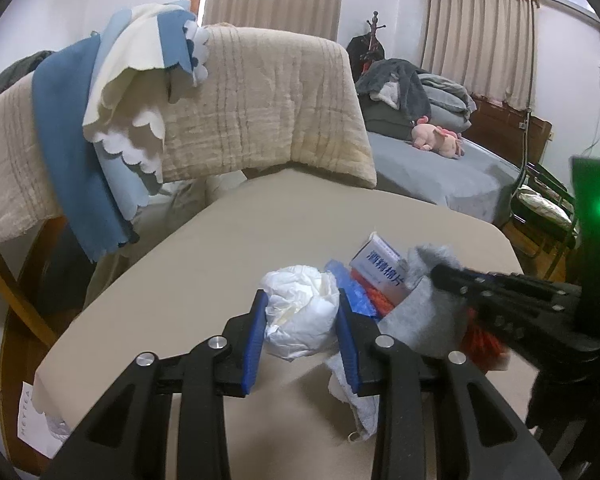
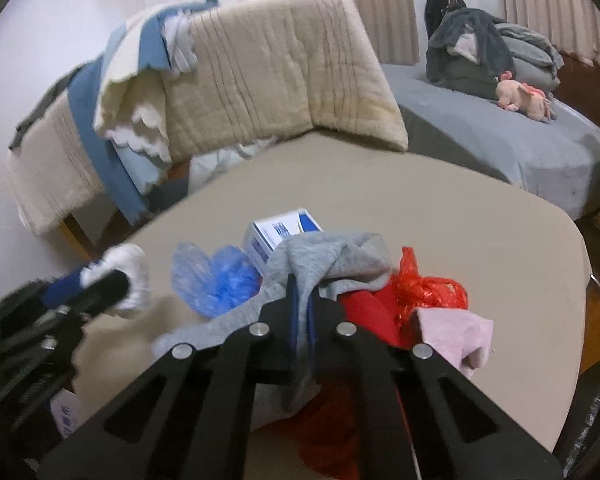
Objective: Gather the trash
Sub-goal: 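Grasp the grey cloth with the right tool while the left holds the tissue, then move both tools over the bin and release the tissue and grey cloth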
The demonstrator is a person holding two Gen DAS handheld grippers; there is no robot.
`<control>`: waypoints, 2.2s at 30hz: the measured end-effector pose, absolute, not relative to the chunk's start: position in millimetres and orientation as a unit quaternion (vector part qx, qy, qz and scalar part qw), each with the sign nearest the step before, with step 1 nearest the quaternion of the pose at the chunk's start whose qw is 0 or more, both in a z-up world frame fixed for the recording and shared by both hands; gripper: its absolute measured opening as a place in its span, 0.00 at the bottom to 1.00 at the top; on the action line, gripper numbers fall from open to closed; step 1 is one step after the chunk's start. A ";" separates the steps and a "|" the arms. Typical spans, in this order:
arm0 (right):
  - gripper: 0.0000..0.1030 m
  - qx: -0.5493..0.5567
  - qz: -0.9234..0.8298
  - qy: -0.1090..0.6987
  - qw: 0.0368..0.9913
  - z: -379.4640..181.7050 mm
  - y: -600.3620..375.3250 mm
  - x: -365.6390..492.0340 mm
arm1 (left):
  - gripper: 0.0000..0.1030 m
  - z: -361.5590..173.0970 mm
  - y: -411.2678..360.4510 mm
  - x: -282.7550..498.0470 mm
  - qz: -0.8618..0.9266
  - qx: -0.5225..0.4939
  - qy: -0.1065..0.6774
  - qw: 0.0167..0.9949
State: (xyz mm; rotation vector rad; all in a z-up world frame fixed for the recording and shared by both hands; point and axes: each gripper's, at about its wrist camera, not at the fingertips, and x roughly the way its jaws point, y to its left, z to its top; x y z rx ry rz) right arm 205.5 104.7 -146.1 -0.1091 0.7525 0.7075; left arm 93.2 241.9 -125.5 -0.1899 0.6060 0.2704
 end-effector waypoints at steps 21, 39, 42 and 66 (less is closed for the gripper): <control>0.04 -0.005 0.299 0.291 0.909 -48.2 -18.0 152.5 | 0.32 -74.0 163.9 83.4 0.057 -0.068 0.266 0.960; 0.04 0.008 0.111 0.290 0.951 -54.6 -193.2 123.0 | 0.32 -76.4 0.5 113.7 -0.124 -0.035 0.275 0.953; 0.04 0.004 0.085 0.297 0.951 -64.5 -213.5 119.7 | 0.32 -79.6 -24.1 117.4 -0.151 -0.024 0.277 0.949; 0.61 0.020 -0.026 0.350 0.936 -117.2 -306.0 102.6 | 0.71 -119.1 -117.7 136.8 -0.258 0.009 0.309 0.916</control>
